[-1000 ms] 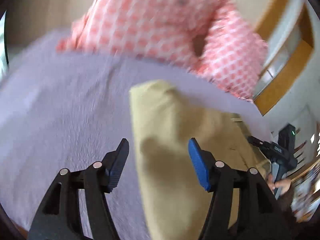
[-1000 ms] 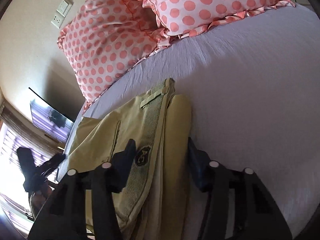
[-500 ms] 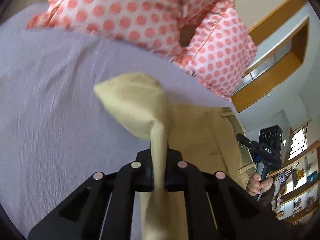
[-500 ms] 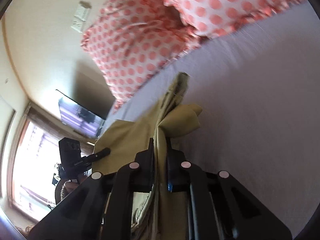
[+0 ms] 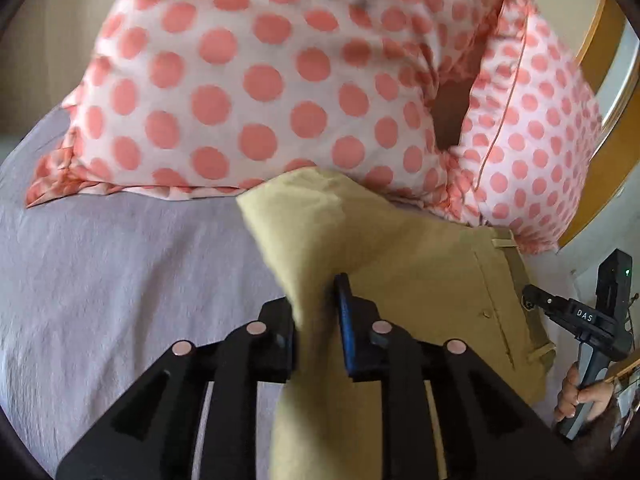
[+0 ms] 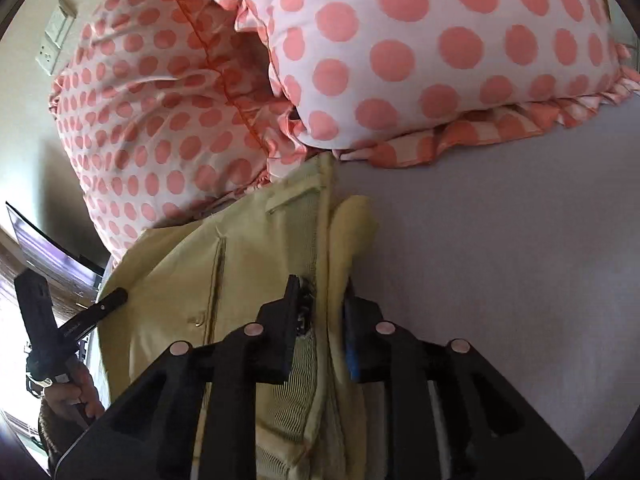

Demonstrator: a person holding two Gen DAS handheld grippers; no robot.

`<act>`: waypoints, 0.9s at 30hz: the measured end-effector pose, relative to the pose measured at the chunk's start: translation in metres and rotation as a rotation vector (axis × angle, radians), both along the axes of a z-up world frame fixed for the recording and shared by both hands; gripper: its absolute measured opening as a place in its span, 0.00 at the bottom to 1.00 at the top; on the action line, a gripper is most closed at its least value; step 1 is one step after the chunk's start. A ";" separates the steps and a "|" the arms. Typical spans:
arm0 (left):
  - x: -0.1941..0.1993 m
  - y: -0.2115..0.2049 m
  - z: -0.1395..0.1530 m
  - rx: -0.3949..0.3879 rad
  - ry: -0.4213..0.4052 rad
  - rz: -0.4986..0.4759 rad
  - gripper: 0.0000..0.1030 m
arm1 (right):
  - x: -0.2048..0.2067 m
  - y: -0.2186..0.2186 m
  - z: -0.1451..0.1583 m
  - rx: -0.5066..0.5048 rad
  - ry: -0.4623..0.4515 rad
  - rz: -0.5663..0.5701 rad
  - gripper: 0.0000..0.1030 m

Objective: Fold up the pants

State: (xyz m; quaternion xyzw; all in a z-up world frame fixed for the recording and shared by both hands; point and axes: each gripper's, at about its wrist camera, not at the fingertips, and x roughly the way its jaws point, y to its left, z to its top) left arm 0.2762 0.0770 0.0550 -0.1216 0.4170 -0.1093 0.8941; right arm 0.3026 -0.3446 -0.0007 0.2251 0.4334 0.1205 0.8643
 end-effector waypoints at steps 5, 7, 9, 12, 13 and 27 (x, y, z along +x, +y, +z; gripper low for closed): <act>-0.050 0.007 0.023 -0.120 -0.098 -0.088 0.47 | -0.040 0.001 0.027 0.101 -0.138 0.069 0.70; -0.053 -0.008 0.016 -0.153 -0.051 -0.147 0.58 | -0.037 0.013 0.023 0.111 -0.110 0.128 0.76; -0.041 -0.027 -0.006 -0.121 0.068 -0.164 0.61 | -0.029 0.029 0.006 0.060 -0.023 0.129 0.86; -0.035 -0.044 -0.018 -0.016 0.084 -0.130 0.57 | -0.022 0.033 -0.008 0.022 0.042 0.086 0.86; -0.041 -0.047 -0.013 0.014 0.078 -0.122 0.57 | -0.028 0.034 -0.002 -0.021 0.051 0.055 0.86; -0.220 -0.052 -0.021 0.315 -0.048 0.027 0.97 | -0.205 0.113 -0.015 -0.379 -0.090 0.044 0.99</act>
